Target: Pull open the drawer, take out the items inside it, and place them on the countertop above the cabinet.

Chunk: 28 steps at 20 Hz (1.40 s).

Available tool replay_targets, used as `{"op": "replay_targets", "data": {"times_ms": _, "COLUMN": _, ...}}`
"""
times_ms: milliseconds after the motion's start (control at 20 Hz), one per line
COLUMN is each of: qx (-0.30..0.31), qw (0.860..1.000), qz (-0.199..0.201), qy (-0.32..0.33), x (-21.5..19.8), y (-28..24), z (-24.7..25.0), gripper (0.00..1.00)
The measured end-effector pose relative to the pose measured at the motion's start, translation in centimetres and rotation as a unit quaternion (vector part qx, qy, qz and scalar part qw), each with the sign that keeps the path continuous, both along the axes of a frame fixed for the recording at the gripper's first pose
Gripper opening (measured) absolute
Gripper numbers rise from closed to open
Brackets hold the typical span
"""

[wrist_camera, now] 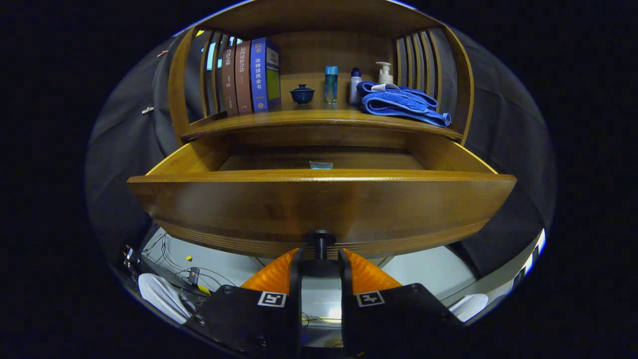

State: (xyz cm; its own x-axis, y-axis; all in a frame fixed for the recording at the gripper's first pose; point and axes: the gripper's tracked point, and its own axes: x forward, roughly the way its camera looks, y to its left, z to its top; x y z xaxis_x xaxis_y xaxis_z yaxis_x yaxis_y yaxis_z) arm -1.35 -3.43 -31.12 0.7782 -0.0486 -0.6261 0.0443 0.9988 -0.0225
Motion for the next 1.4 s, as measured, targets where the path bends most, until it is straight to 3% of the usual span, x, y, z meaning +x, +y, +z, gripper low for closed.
{"op": "replay_targets", "data": {"times_ms": 400, "qx": 0.002, "qw": 1.000, "qz": -0.005, "qy": 0.022, "x": -4.6, "y": -0.3, "z": -0.7, "gripper": 0.36}}
{"op": "replay_targets", "data": {"times_ms": 700, "qx": -0.005, "qw": 1.000, "qz": -0.011, "qy": 0.020, "x": -4.9, "y": -0.3, "z": -0.8, "gripper": 0.36}}
{"op": "replay_targets", "data": {"times_ms": 850, "qx": -0.001, "qw": 1.000, "qz": -0.027, "qy": 0.011, "x": -5.4, "y": -0.6, "z": 0.3, "gripper": 0.49}}
{"op": "replay_targets", "data": {"times_ms": 950, "qx": -0.021, "qw": 0.999, "qz": -0.032, "qy": -0.005, "x": -5.9, "y": -0.4, "z": 2.3, "gripper": 1.00}}
{"op": "replay_targets", "data": {"times_ms": 1200, "qx": -0.012, "qw": 0.999, "qz": -0.020, "qy": -0.049, "x": -5.0, "y": 1.7, "z": 9.2, "gripper": 0.98}}
{"op": "replay_targets", "data": {"times_ms": 1400, "qx": 0.017, "qw": 0.999, "qz": -0.003, "qy": -0.047, "x": -0.1, "y": 2.5, "z": 12.8, "gripper": 0.98}}
